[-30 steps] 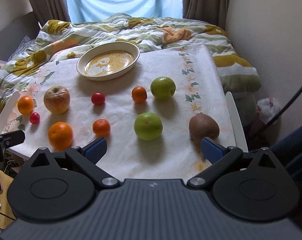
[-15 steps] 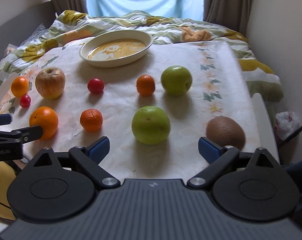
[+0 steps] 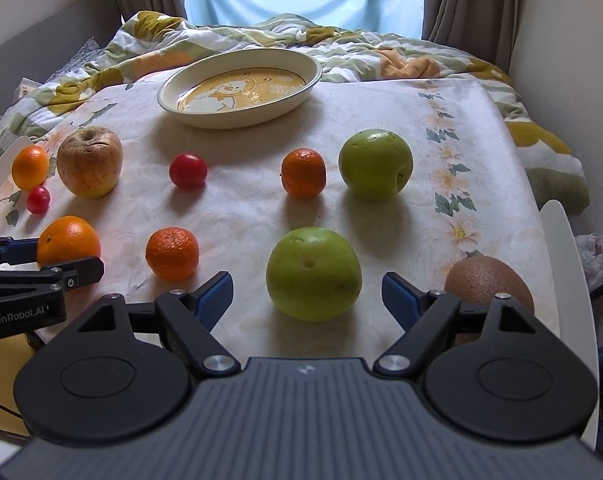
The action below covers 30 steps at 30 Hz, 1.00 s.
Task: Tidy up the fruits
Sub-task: 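Grasp the large orange with the left tool while the right tool grasps the green apple, then carry the orange into the duck bowl with the left tool and release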
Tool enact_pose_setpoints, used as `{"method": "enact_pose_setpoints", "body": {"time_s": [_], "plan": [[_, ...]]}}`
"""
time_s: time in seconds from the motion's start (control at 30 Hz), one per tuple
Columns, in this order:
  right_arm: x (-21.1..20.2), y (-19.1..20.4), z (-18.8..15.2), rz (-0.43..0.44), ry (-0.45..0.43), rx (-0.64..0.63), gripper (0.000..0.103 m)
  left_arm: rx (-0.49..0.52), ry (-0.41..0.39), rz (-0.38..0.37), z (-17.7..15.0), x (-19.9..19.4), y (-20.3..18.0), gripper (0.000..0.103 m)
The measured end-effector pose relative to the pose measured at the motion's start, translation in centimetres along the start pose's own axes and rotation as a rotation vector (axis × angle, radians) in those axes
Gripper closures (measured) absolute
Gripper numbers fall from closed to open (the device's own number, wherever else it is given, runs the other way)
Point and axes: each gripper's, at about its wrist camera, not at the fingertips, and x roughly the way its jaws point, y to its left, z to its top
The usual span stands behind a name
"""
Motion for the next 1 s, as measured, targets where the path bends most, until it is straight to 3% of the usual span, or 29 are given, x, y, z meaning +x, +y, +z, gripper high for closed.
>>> {"method": "enact_pose_setpoints", "body": {"time_s": [0.27,0.37,0.6,1.0], "plan": [[0.5,0.0,0.6,0.001,0.015,0.003,0.021,0.001,0.003,-0.006,0.1,0.0,0.2,0.04],[0.7,0.1,0.7,-0.008,0.024,-0.003,0.035,-0.01,0.0,-0.003,0.2,-0.2,0.4,0.04],[0.3,-0.2,1.0,0.009,0.043,0.004,0.035,-0.024,-0.036,0.005,1.2,-2.0,0.9,0.04],[-3.7,0.5,4.0,0.034,-0.014,-0.022,0.035,-0.044,-0.097,0.041,5.5,-6.6,2.8,0.04]]}}
